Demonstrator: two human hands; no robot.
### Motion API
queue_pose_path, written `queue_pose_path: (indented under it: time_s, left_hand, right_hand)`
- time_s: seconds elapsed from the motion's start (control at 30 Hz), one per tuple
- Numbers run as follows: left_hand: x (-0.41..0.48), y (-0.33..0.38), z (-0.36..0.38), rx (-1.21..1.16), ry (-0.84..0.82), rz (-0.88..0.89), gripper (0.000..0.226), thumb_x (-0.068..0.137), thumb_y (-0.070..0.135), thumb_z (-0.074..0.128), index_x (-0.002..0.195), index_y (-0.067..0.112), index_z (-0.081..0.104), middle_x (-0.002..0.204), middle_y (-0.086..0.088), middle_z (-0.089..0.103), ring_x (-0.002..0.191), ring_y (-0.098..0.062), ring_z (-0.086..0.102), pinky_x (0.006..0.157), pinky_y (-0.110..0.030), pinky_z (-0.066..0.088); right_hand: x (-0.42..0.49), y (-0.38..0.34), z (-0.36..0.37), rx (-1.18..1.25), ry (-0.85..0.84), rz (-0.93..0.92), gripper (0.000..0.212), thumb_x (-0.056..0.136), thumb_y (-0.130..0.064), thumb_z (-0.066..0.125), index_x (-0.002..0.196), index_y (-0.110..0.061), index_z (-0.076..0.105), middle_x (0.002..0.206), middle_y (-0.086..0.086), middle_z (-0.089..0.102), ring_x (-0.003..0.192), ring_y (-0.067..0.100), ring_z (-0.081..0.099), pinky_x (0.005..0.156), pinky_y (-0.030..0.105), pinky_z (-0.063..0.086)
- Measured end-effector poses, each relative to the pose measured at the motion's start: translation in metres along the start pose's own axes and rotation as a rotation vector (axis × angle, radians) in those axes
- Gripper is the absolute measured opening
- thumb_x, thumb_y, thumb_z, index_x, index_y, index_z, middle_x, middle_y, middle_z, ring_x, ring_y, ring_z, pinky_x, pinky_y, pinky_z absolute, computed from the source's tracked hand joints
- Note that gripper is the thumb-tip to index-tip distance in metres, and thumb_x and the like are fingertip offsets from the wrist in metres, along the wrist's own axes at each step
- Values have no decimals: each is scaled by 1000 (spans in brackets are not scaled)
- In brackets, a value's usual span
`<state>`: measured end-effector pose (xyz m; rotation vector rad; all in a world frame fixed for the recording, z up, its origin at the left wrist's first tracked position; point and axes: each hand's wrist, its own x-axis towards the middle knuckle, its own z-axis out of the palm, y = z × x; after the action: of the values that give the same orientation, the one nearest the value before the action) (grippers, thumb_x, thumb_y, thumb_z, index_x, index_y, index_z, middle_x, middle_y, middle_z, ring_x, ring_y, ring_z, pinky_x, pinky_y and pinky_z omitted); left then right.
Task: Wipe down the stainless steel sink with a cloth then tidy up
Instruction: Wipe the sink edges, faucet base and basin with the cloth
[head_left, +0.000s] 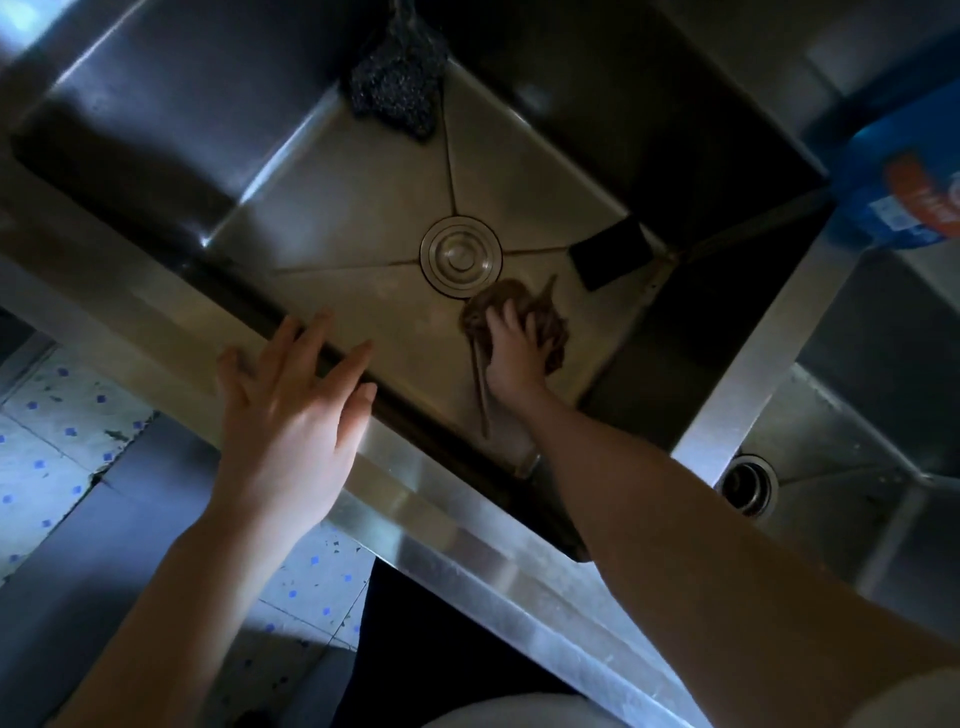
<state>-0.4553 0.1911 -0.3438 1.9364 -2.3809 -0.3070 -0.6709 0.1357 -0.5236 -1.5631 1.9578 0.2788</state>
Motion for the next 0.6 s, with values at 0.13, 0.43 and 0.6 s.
queue_pose_path:
  time_s: [0.13,0.43,0.6]
  left_hand:
    - [-1,-1,2,-4,2,8,33,90,26,49,113,13,67,131,-20,55,121,-41,50,95,-60,32]
    - [2,3,-2,-52,-64,-50,37,88,31,46,115,16,67,135,-16,52,124,-39,47,99,-61,29]
    - [0,3,1,-47,-1,-22,36,89,29,44,110,13,69,130,-18,56,121,-39,51,97,-60,33]
  right_hand:
    - [-19,12,14,-12,-40,-86,64,92,-9,46,148,-29,22,161,-3,6,147,29,1,114,61,3]
    - [44,46,-45,196,127,341,62,90,-7,43,148,-25,27,158,3,13,143,34,14,114,56,16]
    - [1,19,-11,279,172,596,51,99,-17,34,149,-23,24,159,4,12,144,35,9,113,56,13]
